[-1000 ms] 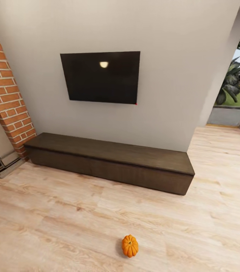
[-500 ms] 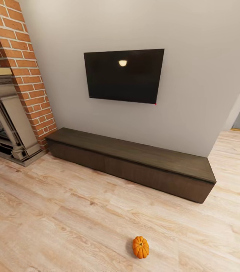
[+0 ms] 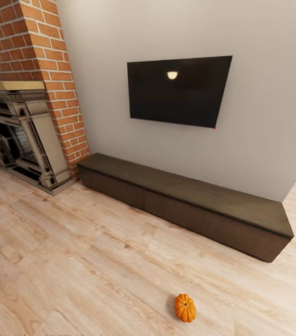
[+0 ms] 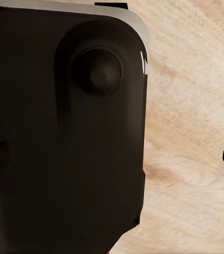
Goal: Place each of the two pumpkins and all three candles from the living room inside a cabinet in the living room (use any cabinet), then make sure every cabinet is closed, and position the cauldron so it is next to a table in the living room.
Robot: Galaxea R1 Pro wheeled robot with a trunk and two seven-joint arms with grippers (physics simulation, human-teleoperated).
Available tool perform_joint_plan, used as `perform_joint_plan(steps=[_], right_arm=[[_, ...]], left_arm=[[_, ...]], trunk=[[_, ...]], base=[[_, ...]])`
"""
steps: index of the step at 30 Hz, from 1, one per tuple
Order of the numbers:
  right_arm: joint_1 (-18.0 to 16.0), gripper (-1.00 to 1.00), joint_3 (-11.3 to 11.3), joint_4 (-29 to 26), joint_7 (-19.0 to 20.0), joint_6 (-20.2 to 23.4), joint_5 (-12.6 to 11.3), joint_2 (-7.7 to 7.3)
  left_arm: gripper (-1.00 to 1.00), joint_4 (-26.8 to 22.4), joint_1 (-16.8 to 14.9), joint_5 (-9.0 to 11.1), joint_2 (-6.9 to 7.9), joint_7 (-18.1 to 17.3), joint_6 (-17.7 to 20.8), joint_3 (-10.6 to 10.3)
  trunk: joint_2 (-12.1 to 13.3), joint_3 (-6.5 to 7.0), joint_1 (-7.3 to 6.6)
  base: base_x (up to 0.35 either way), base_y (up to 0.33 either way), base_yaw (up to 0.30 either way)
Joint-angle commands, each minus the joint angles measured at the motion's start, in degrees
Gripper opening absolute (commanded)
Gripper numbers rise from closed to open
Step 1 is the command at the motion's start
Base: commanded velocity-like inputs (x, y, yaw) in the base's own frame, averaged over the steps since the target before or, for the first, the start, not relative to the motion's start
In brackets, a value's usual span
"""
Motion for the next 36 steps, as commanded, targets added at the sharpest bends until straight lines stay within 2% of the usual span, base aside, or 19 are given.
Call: perform_joint_plan(steps=[1, 8, 17, 36], right_arm=[[0.0, 1.00, 0.0, 0.0, 0.0, 0.0, 0.0, 0.00], [0.0, 1.00, 0.2, 0.1, 0.3, -0.3, 0.0, -0.45], [0.0, 1.00, 0.3, 0.2, 0.0, -0.3, 0.0, -0.27], [0.0, 1.00, 0.3, 0.2, -0.1, -0.3, 0.0, -0.21]], left_arm=[[1.00, 0.0, 0.0, 0.0, 0.00, 0.0, 0.0, 0.0], [1.00, 0.0, 0.0, 0.0, -0.06, 0.0, 0.0, 0.0], [1.00, 0.0, 0.0, 0.0, -0.02, 0.0, 0.0, 0.0], [1.00, 0.0, 0.0, 0.0, -0.01, 0.0, 0.0, 0.0]], trunk=[[0.0, -0.04, 0.00], [0.0, -0.08, 0.00], [0.0, -0.08, 0.00], [0.0, -0.08, 0.00]], base=[[0.000, 0.000, 0.152], [0.000, 0.000, 0.025], [0.000, 0.000, 0.012], [0.002, 0.000, 0.265]])
